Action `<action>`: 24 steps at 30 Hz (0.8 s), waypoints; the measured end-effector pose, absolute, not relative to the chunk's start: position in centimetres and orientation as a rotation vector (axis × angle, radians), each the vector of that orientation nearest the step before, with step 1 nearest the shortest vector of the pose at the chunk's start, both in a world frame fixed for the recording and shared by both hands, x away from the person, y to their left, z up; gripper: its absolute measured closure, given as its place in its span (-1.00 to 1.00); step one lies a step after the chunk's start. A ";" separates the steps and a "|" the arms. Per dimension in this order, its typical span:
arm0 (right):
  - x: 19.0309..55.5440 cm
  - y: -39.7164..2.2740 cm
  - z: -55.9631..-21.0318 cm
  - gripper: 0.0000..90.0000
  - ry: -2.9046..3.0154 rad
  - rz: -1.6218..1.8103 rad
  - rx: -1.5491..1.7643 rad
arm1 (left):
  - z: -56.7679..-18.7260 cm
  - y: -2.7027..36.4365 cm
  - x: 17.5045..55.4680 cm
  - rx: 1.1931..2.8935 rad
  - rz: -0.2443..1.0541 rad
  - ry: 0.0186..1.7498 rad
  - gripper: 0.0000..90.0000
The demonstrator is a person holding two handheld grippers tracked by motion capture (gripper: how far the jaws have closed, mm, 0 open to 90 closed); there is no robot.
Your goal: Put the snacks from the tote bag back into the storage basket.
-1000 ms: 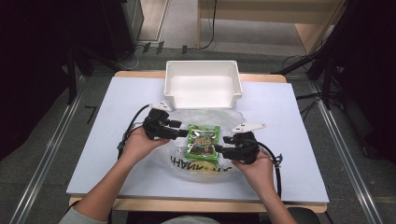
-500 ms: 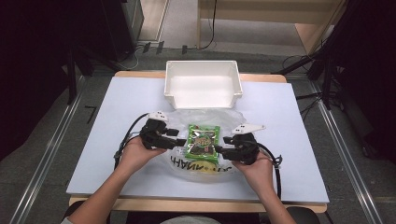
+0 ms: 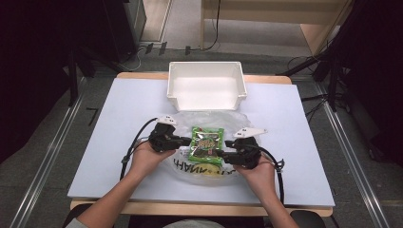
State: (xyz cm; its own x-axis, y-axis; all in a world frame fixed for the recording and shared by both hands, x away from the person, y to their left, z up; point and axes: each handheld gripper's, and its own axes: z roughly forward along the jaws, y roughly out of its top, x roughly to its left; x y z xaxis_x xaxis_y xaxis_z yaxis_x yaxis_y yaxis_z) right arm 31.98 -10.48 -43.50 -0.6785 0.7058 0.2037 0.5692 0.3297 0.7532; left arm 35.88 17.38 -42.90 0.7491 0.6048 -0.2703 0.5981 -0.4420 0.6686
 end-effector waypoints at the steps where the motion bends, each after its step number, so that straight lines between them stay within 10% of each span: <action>1: 32.0 -10.4 -43.5 0.06 2.426 1.273 1.171 | -43.1 17.1 35.9 2.165 0.014 0.896 1.00; 24: 33.8 -8.8 -43.4 0.03 2.379 1.276 1.229 | -44.9 17.0 36.6 2.187 0.021 0.939 0.98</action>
State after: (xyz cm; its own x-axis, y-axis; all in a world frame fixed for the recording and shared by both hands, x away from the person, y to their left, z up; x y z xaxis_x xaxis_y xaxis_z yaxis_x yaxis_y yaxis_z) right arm 33.81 -8.79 -43.43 -0.6437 0.7349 0.2134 0.5844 0.2920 0.7571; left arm 36.56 16.99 -44.91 0.7316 0.6311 -0.2578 0.6187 -0.4558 0.6398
